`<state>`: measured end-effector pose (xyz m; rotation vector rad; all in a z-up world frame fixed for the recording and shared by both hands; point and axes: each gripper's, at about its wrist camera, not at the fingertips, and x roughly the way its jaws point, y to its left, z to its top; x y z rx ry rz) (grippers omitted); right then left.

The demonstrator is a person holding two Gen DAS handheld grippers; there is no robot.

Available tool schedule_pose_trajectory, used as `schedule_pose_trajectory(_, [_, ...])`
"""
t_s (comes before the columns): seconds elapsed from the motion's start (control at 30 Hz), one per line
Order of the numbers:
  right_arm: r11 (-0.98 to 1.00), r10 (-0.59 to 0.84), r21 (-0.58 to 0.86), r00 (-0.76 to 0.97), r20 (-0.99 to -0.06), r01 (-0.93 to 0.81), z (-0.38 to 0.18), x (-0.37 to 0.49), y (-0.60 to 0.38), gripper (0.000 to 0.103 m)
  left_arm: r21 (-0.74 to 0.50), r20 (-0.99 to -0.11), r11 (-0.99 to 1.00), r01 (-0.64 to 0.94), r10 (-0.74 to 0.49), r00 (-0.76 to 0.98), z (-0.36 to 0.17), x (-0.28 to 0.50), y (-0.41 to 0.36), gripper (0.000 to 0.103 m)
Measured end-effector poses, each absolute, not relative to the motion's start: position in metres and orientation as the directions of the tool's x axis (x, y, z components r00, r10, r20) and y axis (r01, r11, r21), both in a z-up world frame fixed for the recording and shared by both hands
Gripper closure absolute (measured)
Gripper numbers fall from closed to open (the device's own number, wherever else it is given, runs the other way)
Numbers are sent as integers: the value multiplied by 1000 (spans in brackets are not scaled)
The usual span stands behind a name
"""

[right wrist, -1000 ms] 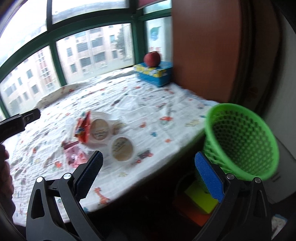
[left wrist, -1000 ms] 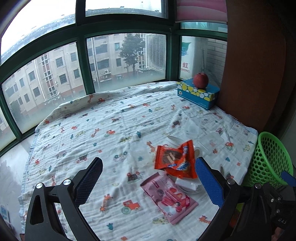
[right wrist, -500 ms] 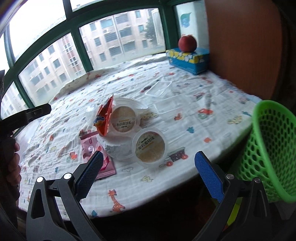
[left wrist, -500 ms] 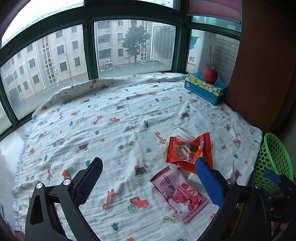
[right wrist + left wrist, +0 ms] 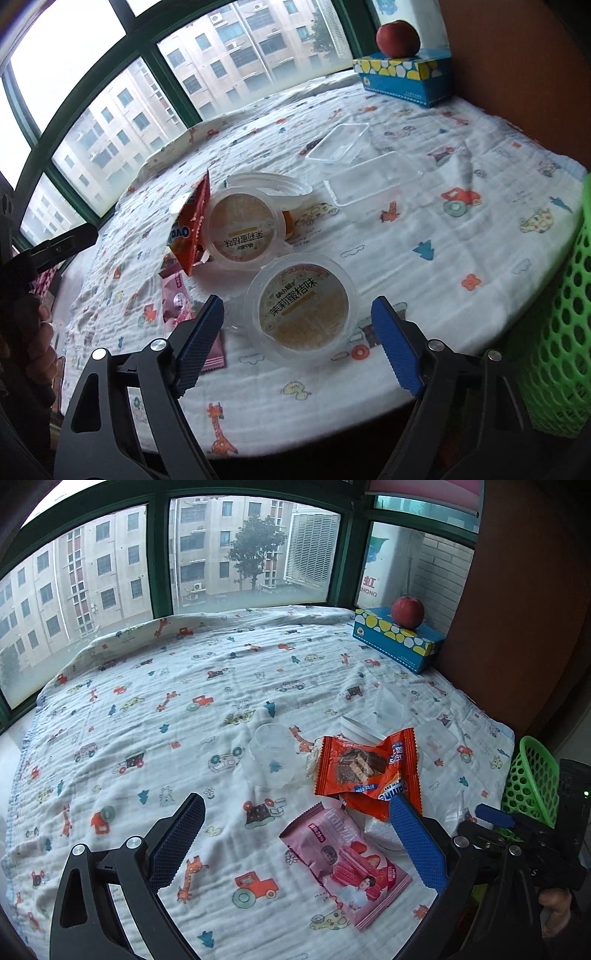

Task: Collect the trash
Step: 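Grasp the orange wafer wrapper with the left tool while the right tool grasps a clear cup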

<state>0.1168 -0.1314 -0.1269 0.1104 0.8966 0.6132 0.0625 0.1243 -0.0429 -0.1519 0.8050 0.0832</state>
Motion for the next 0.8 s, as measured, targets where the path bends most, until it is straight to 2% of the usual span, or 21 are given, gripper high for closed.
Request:
schedule_pose_trajectory(0.13, [812, 557, 353, 436, -707, -465, -135, 120, -129, 30, -108, -729, 990, -88, -19, 684, -47, 72, 114, 6])
schedule_pose_trajectory(0.27, [804, 572, 378, 418, -706, -459, -141, 123, -131, 47, -124, -740, 991, -40, -66, 669, -54, 84, 102, 7])
schedule_pose_trajectory(0.4, [797, 581, 388, 416, -699, -463, -141, 123, -135, 56, -114, -741, 993, 14, -95, 664, -59, 95, 87, 11])
schedule_pose_trajectory(0.47, [796, 581, 383, 414, -701, -468, -140, 123, -134, 56, -106, -743, 993, 51, -113, 660, -61, 100, 78, 19])
schedule_pose_trajectory(0.57, [798, 573, 365, 418, -705, -479, -139, 123, -133, 56, -95, -750, 990, 101, -138, 647, -64, 108, 66, 22])
schedule_pose_trajectory(0.67, [789, 588, 383, 409, -698, -480, -139, 123, -135, 44, -79, -754, 989, 122, -140, 642, -66, 115, 59, 29])
schedule_pose_trajectory(0.8, [785, 594, 387, 410, -693, -483, -139, 128, -137, 37, -61, -763, 986, 152, -145, 630, -71, 123, 51, 37])
